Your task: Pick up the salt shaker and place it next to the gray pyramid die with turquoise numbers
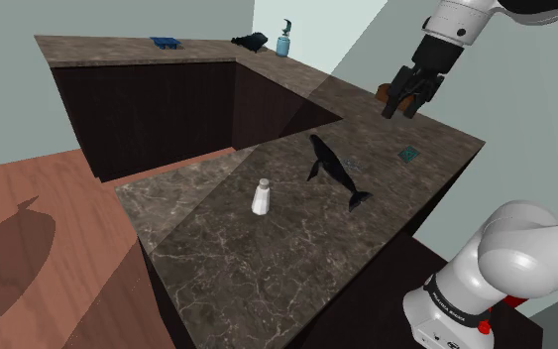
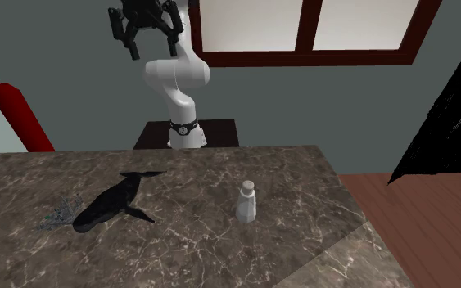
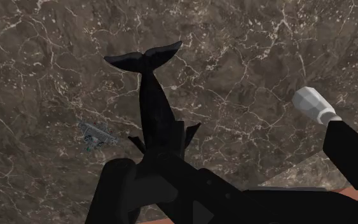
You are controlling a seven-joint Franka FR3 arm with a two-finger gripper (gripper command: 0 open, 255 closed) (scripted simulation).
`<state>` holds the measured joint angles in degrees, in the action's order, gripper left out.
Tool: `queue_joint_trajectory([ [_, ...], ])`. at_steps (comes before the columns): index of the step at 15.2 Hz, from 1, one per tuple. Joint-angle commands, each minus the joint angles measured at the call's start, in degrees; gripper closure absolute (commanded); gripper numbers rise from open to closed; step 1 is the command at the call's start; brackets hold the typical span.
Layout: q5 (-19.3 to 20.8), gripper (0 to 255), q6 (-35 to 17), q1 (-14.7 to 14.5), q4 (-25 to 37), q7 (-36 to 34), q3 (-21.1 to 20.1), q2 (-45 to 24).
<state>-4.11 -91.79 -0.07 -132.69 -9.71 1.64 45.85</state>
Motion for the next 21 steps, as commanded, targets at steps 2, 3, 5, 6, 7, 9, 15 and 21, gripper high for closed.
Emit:
queue_joint_trajectory([
  [2,-0.4,0,-1.8,-0.1,-1.2,-1.4,-1.2,-0.2],
  [3,-0.8,0,-3.5,-0.2,-2.4,-2.8,-2.5,-0.5],
  [5,-1.6,0,-7.1,-0.5,-4.4,-5.6,-5.0,-1.5],
  [6,-1.9,0,-8.9,-0.6,-5.2,-7.0,-6.3,-2.1],
  [7,-2.2,0,-10.8,-0.6,-6.0,-8.4,-7.6,-2.9],
  [9,-2.8,0,-14.5,-0.8,-7.3,-11.2,-10.2,-4.8],
  [15,-2.9,0,-25.5,-0.4,-8.7,-20.3,-18.1,-12.9],
  [21,1.1,0,-35.4,2.0,-6.6,-31.4,-26.5,-24.5],
])
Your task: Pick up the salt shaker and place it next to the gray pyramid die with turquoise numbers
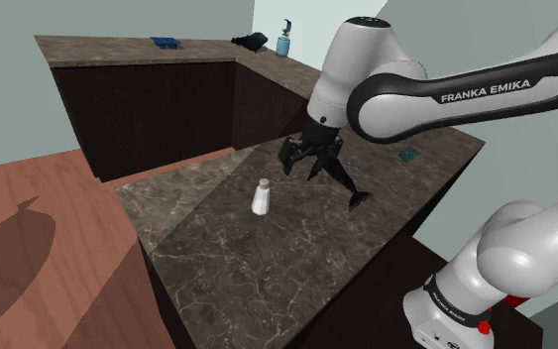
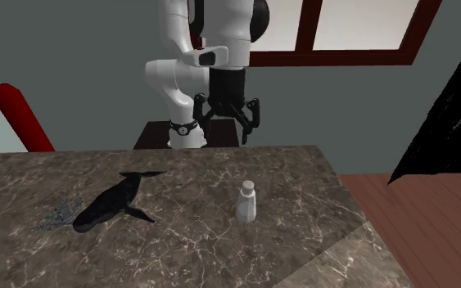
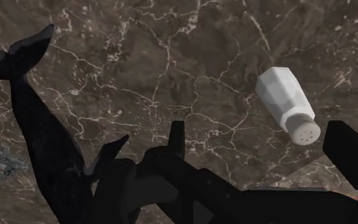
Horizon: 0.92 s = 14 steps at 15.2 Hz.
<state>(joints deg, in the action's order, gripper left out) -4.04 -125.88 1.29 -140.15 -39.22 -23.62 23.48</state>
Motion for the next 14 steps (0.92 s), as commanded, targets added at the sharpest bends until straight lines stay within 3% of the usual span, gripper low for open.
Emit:
queue_joint_trajectory([
  [1,2.3,0,-2.8,1.2,1.6,-4.1,-2.6,-4.3],
  [8,17.3,0,-9.1,4.7,8.8,-22.1,-10.2,-21.1],
  [14,21.6,0,-12.9,5.0,7.9,-25.1,-9.7,-25.1],
])
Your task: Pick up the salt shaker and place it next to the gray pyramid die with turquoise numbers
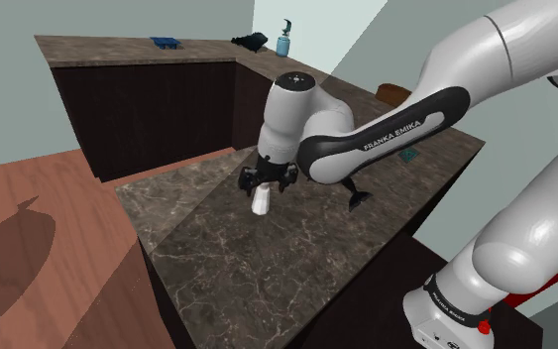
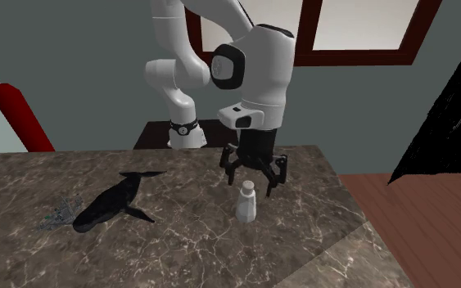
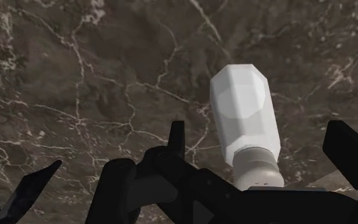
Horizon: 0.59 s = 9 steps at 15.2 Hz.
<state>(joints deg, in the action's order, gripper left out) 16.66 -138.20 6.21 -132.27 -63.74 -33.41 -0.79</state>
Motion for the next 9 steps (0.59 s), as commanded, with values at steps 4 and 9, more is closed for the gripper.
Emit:
queue_joint_trajectory([
  [4,2.2,0,-1.5,0.1,-0.1,-1.5,0.3,-2.0],
  [9,2.2,0,-1.5,0.1,-0.1,-1.5,0.3,-2.0],
])
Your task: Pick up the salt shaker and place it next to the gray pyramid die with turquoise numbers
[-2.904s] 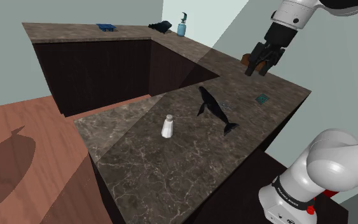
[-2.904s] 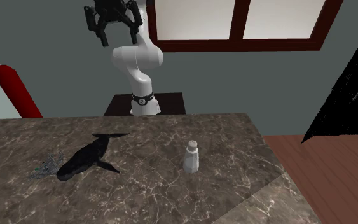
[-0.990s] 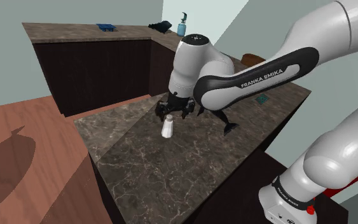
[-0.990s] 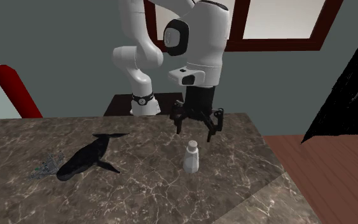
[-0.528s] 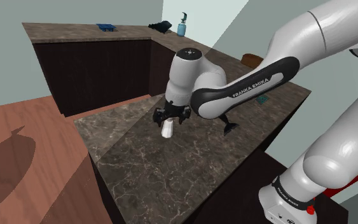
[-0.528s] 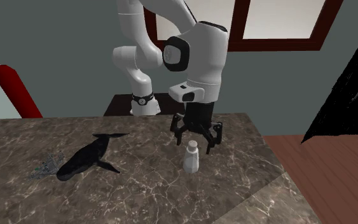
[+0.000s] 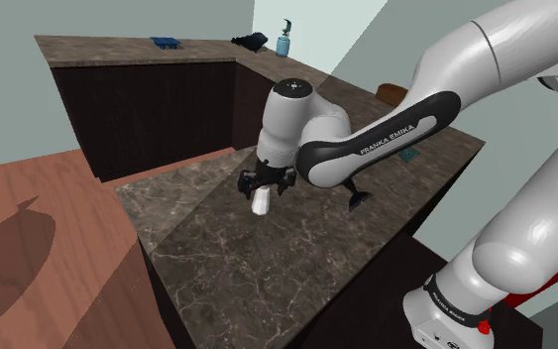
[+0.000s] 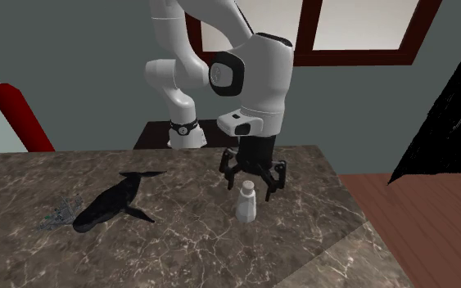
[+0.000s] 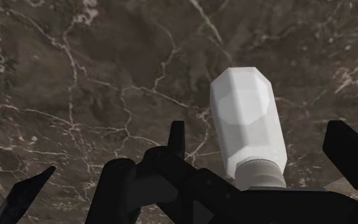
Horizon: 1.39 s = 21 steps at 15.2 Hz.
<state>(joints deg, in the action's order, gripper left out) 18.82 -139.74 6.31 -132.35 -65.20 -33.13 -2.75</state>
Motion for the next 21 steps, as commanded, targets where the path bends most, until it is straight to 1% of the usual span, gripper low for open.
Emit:
queue_joint_trajectory([
  [1,0.0,255,0.0,0.0,0.0,0.0,0.0,0.0],
  [10,0.0,255,0.0,0.0,0.0,0.0,0.0,0.0],
  [15,-3.6,255,3.2,0.1,1.2,3.0,-0.2,3.0],
  [21,-6.9,255,7.3,-0.1,3.0,6.0,-0.1,6.1],
])
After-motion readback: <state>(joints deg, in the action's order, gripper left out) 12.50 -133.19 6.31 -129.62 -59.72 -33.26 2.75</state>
